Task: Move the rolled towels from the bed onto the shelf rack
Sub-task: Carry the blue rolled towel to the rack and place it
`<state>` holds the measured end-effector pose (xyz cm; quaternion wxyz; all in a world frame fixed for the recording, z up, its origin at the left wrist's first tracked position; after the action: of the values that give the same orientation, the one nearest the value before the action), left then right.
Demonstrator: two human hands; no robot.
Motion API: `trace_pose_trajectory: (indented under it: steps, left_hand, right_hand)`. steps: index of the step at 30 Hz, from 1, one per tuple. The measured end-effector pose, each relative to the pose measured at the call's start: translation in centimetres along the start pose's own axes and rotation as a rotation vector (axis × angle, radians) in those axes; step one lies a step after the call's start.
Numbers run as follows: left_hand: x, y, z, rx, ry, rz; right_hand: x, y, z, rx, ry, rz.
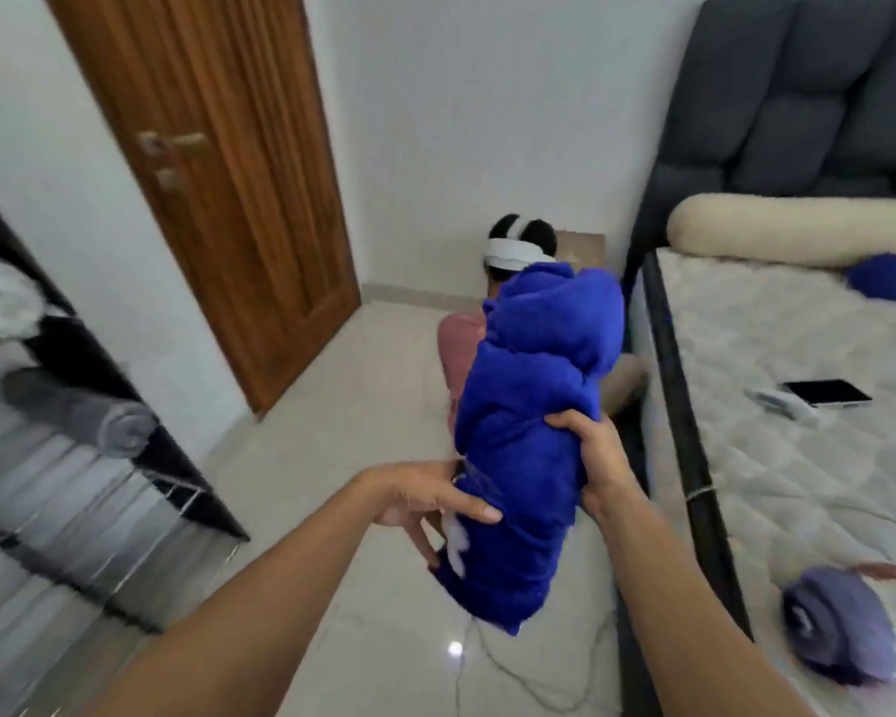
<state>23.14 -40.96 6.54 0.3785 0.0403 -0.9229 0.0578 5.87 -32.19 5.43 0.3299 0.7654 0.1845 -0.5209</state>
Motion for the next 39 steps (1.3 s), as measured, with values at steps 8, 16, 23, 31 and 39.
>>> trace_pose_trajectory:
  steps: [8, 16, 23, 31, 39]
  left_hand:
    - [-11.8, -11.3, -9.6, 0.407, 0.001, -0.47]
    - [-21.8, -22.2, -12.1, 0.659, -0.208, -0.599]
    - [-27.2, -29.7, -12.0, 0.77, -0.292, -0.78]
    - [-32.0, -35.5, -12.8, 0.799, -0.33, -0.904]
    - [-39.2, -43.2, -14.7, 0.806, -0.291, -1.025]
  right_hand:
    - [5.8, 22.6, 1.9, -0.401, 0.086, -0.199]
    - [15.7, 39.1, 5.2, -0.688, 0.164, -0.506]
    - [22.0, 48.4, 9.2, -0.823, 0.23, -0.66]
    - [26.5, 57.6, 11.0, -0.978, 0.246, -0.832]
    - [32.4, 67.9, 11.4, -1.035, 0.263, -0.927]
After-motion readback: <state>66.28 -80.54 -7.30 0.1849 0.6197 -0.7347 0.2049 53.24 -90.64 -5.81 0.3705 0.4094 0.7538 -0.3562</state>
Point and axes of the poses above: each hand's wrist, its own z-axis towards the middle knuckle, its own y-axis out of the palm, x = y × z, the point moved 3 cm from there along z, towards the middle knuckle, and after that the axes turned 5 degrees about -z, right-handed, at the moved point
